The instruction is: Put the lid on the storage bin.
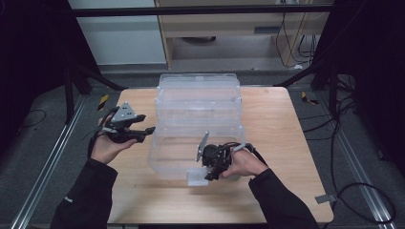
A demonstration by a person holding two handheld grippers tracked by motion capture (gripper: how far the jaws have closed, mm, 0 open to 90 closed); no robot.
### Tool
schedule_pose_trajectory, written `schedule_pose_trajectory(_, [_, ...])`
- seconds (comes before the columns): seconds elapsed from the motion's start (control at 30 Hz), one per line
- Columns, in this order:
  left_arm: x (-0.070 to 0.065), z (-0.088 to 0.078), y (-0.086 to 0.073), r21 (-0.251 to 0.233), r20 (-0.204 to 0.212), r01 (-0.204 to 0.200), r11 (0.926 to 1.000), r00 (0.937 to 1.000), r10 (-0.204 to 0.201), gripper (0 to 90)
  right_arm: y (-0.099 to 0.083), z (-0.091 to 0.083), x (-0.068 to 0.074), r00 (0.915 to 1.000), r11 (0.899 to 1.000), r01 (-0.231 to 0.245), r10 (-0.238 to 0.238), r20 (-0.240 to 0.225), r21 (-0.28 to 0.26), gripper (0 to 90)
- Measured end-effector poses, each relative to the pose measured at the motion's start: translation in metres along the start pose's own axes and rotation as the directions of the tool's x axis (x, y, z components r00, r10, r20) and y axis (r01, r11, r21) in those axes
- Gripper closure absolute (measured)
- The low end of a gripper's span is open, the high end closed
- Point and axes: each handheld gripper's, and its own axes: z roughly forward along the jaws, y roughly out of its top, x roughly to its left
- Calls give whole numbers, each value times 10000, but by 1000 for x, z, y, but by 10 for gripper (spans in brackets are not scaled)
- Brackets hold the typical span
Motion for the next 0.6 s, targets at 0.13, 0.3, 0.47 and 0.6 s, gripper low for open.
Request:
schedule_pose_trajectory(0.13, [2, 7, 11, 227, 319, -446, 9987, 9985, 439, 426, 0, 0, 0, 10000, 10000, 3, -3, 0, 11, 637])
schedule_pose_trajectory(0.3, [4, 15, 27, 339, 760, -1048, 9939, 9919, 1020, 428, 0, 0, 1, 10000, 10000, 52, -52, 19, 61, 636])
schedule_pose_trajectory(0.47, [6, 23, 47, 630, 950, -1797, 9817, 9803, 1734, 428, 0, 0, 1, 10000, 10000, 55, -55, 21, 17, 635])
schedule_pose_trajectory(0.6, [6, 31, 61, 771, 957, -2252, 9713, 9713, 2176, 430, 0, 0, 0, 10000, 10000, 14, -14, -39, 17, 635])
